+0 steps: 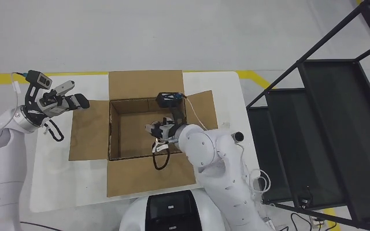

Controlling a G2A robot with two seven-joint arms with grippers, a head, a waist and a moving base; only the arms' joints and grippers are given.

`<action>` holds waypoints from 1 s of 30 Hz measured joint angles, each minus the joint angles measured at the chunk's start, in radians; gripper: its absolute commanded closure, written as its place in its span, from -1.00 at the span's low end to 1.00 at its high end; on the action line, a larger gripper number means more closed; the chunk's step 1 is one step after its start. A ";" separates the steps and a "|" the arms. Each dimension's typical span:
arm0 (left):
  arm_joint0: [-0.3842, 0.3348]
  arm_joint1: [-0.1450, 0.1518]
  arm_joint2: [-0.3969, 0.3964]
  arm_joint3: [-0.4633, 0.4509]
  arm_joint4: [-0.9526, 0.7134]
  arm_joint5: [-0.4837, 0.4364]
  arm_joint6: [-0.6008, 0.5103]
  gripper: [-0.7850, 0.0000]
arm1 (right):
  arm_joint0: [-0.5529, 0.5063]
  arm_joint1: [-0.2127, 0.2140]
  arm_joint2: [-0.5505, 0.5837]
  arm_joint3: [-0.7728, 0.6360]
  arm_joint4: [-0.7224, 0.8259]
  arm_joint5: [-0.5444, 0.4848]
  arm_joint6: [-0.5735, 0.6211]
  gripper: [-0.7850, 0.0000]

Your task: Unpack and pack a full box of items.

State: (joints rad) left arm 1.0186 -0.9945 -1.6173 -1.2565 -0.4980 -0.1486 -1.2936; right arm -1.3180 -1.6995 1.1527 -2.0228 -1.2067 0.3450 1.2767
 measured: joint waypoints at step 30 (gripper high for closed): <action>0.000 0.000 0.000 0.000 0.000 0.000 0.000 -1.00 | -0.312 0.082 0.709 -0.170 0.351 0.101 0.012 1.00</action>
State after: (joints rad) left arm 1.0185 -0.9945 -1.6173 -1.2565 -0.4980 -0.1486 -1.2936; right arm -1.6298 -1.6176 1.8614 -2.1928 -0.8557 0.4461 1.2889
